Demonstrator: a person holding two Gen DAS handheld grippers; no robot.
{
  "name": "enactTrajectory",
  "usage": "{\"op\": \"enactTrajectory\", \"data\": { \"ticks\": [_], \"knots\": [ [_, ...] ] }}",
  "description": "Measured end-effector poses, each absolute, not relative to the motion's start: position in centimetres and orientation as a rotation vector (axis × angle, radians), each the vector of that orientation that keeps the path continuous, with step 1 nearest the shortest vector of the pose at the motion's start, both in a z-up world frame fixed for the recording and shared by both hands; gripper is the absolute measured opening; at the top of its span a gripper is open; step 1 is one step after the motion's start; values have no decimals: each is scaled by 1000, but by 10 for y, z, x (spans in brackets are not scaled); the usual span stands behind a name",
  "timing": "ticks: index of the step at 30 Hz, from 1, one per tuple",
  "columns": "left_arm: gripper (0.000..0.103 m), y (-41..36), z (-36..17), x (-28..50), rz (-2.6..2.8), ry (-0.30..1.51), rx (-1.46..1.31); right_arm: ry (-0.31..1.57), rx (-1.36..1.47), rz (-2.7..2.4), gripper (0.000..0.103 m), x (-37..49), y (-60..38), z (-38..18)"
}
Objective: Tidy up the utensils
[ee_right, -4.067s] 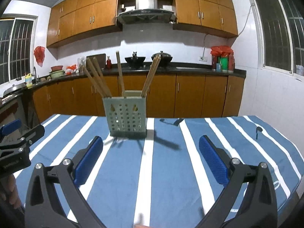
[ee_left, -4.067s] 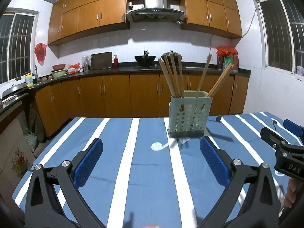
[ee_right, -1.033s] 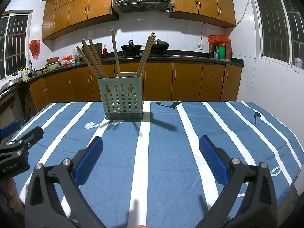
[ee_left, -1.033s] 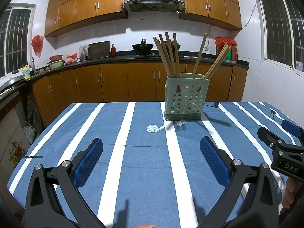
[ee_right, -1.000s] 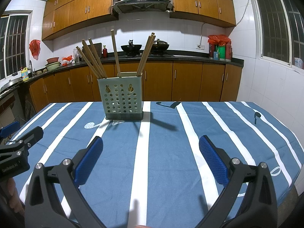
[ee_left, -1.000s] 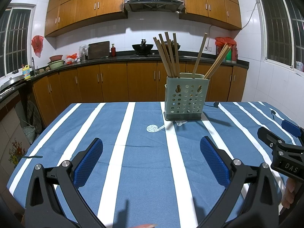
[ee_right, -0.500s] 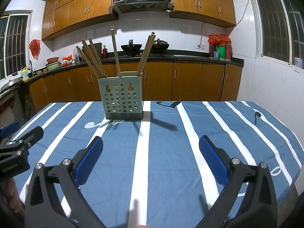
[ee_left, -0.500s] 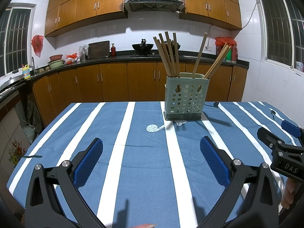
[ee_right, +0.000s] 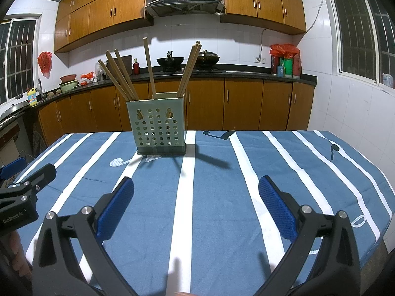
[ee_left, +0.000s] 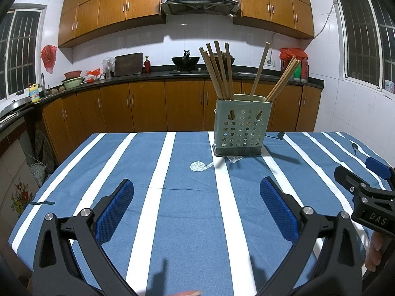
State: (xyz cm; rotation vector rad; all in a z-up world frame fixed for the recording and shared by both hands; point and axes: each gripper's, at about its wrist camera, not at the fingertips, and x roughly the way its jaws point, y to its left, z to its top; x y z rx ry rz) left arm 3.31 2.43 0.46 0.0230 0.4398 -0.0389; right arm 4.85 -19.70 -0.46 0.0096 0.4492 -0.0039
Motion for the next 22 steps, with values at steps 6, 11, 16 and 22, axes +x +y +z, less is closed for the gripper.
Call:
{"op": "enactTrajectory", "data": {
  "ticks": [6,11,16,22],
  "knots": [
    [101,24,5,33,-38,440,23,450,10,-3,99,48,-197,-4],
    [101,23,2,31,-33,436,25,451,11,-5,99,49,-196,-5],
    [101,23,-2,27,-29,441,20,451,12,-5,99,49,-196,-5],
    [101,22,0,26,-32,448,18,452,12,-4,99,49,-196,-5]
  ]
}}
